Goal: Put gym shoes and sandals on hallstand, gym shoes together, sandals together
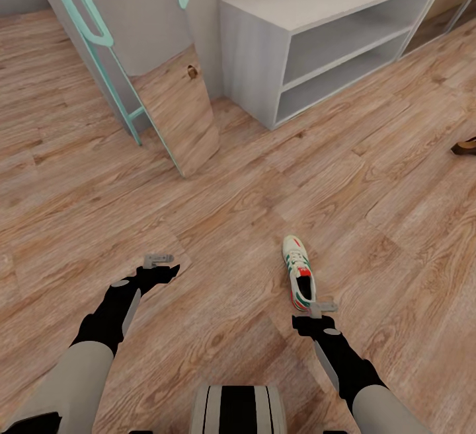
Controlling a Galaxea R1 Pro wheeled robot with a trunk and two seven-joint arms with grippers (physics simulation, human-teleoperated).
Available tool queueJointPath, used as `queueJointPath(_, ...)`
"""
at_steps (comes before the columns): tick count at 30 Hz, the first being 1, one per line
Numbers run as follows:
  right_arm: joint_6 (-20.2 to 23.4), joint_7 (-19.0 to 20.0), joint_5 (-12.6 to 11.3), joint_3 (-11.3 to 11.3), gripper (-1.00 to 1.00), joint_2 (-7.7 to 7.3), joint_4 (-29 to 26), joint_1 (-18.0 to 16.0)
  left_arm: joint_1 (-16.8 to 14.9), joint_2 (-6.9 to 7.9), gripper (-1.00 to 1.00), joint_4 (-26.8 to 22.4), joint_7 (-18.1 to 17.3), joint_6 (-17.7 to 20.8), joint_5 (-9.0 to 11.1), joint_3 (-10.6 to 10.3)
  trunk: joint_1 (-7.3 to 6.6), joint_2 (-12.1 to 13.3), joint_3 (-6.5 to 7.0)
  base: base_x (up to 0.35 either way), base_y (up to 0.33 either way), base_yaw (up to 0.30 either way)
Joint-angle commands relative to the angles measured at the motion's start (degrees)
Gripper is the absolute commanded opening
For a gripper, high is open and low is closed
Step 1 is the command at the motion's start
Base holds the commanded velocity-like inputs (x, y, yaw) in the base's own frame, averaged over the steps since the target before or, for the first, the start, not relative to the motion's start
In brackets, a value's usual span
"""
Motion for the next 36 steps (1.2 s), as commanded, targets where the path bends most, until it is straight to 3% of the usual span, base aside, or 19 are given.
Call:
queueJointPath(1,0.4,-0.1,0.2,0.0,1.0,0.02,-0.1,0.0,0.0,-0.04,1.0,-0.1,-0.5,0.2,-0.6,0.3,-0.01,0.0,-0.04,0.0,0.0,0.0)
queueJointPath(36,0.4,-0.1,0.2,0.0,1.0,0.02,-0.1,0.0,0.0,-0.03,1.0,-0.1,-0.5,0.0,-0.6,0.3,-0.01,0.0,-0.04,0.063,0.0,0.0)
